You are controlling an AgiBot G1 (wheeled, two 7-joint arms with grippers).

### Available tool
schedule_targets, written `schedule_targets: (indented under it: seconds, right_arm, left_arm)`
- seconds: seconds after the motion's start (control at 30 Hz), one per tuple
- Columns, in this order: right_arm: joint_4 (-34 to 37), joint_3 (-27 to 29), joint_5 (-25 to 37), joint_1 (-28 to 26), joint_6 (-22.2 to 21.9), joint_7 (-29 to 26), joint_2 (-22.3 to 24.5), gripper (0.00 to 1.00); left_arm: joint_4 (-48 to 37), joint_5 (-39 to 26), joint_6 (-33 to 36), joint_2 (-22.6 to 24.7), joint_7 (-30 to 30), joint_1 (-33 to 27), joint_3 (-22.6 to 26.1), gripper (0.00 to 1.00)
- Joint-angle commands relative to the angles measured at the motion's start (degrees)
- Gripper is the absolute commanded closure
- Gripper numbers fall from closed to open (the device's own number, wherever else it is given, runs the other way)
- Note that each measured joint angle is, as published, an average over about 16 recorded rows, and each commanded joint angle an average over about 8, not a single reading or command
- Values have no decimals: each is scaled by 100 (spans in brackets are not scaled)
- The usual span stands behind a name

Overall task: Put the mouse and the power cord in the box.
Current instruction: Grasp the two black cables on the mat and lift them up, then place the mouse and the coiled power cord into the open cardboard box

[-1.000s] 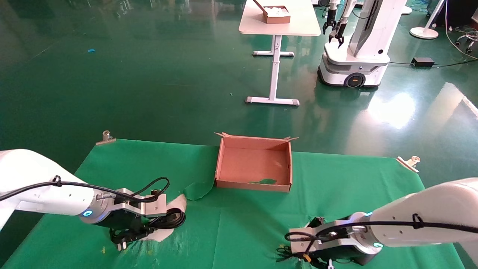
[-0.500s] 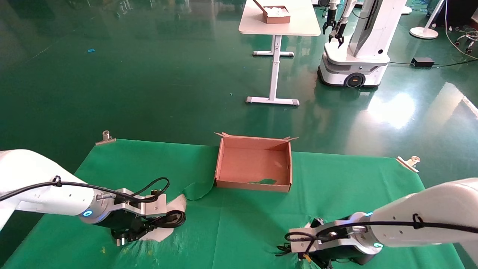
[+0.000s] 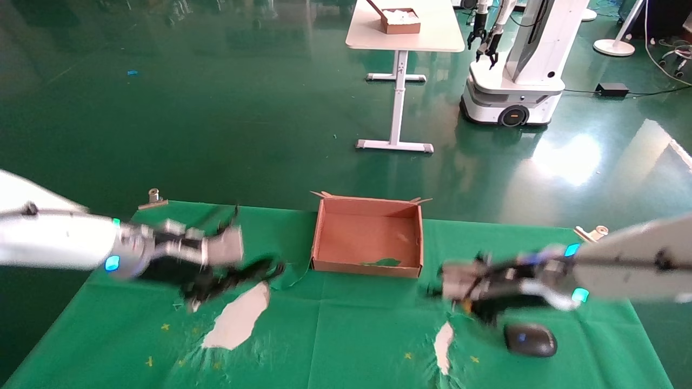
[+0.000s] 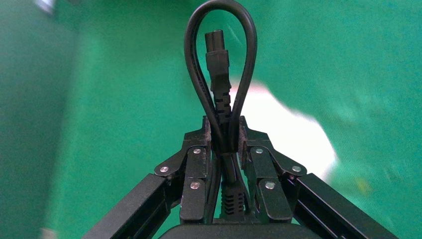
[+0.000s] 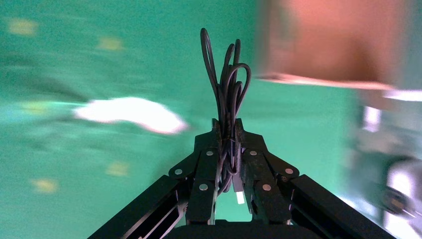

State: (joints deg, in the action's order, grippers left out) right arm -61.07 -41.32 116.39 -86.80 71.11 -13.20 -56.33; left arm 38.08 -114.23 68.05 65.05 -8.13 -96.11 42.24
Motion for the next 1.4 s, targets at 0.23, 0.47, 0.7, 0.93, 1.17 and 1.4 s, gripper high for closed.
schedule_targets:
  seconds: [0.23, 0.47, 0.7, 0.93, 1.17, 1.4]
  right_arm:
    - [-85, 245, 119, -516, -96, -179, 297, 100]
    - [-462, 360, 184, -657, 34, -467, 613, 100]
    - [-1055, 442, 217, -602, 219, -842, 950, 100]
    - [-1264, 459, 177, -568, 259, -902, 1002, 100]
    - [-1155, 451, 93, -528, 153, -771, 881, 100]
    - [-1075, 433, 19, -612, 139, -663, 711, 100]
  left_arm:
    - [145, 375, -761, 682, 393, -126, -251, 100]
    - [97, 352, -2095, 1325, 1625, 378, 295, 100]
    - [13, 665, -3089, 1379, 1810, 544, 1357, 25]
    - [-65, 1179, -3470, 1370, 1631, 393, 2115, 0]
    - [-122, 1594, -3691, 1365, 1554, 261, 2656, 0]
    - [-162, 1938, -3850, 1362, 1528, 162, 3062, 0]
